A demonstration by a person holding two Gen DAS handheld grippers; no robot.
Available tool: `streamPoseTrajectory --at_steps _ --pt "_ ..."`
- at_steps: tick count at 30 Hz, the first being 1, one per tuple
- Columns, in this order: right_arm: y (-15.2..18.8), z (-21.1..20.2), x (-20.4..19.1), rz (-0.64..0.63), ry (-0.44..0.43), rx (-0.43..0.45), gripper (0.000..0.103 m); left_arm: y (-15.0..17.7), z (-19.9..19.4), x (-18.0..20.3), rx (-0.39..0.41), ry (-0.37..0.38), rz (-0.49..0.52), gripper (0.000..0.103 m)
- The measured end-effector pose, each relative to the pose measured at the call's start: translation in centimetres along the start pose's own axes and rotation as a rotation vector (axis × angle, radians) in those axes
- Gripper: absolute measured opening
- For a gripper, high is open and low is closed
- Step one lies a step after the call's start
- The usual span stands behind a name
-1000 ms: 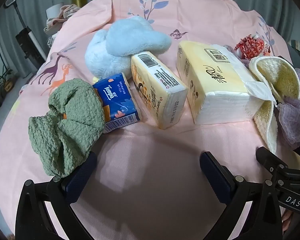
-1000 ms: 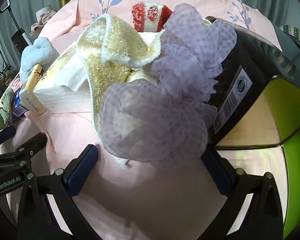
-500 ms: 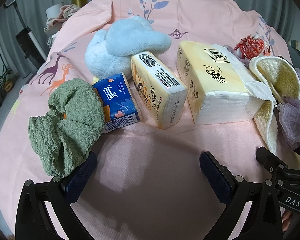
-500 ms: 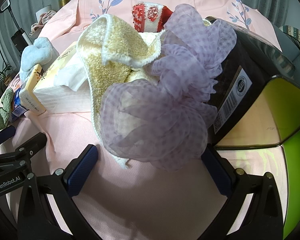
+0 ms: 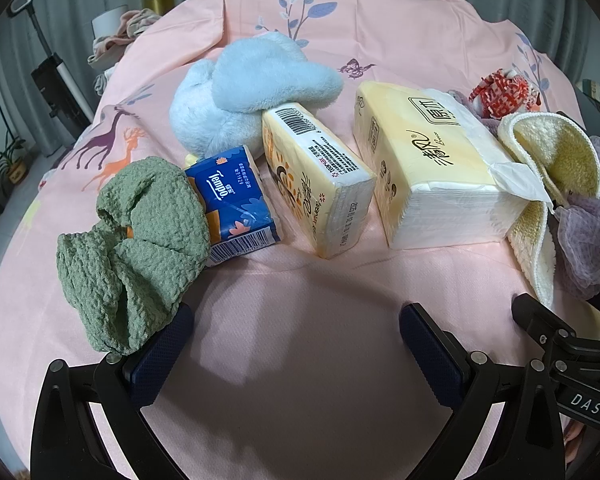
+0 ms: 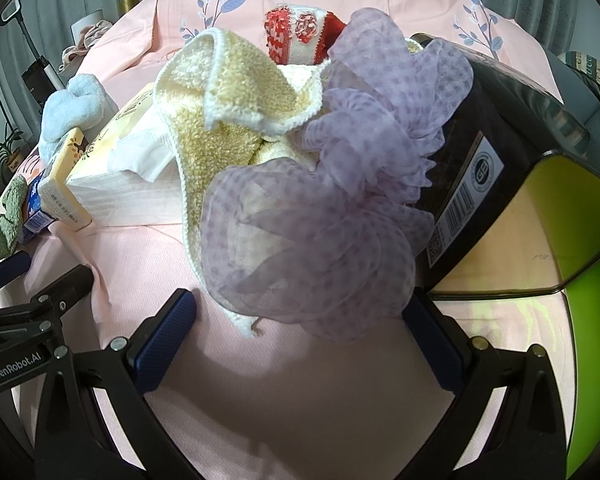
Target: Organize soft objects
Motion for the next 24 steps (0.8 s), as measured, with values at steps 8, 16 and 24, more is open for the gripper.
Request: streamPoseTrajectory --at_steps 8,16,24 --pt "0.0 0.0 -0.1 0.001 0.0 -0.002 0.102 -0.2 0.2 -0.2 -0.002 -0.015 -0.028 0.103" --pt "-0.1 0.0 -0.3 0.004 -0.007 -0.007 0.102 -0.7 -0.5 -0.5 -0.055 0.045 -0.041 0.103" --pt "0.1 -3.6 -0.5 0.01 -0.001 0.071 0.102 -0.7 -7.0 -1.0 0.0 0.17 -0.11 0.097"
Point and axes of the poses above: each gripper's, at about its wrist camera, not at the fingertips, and z roughly the way its jaws point, x to its right, y to its underside, the point moved 9 cm from there along z, roughly the way its jaws point, and after that the axes turned 13 degrees about y, right-handed, at the moved point
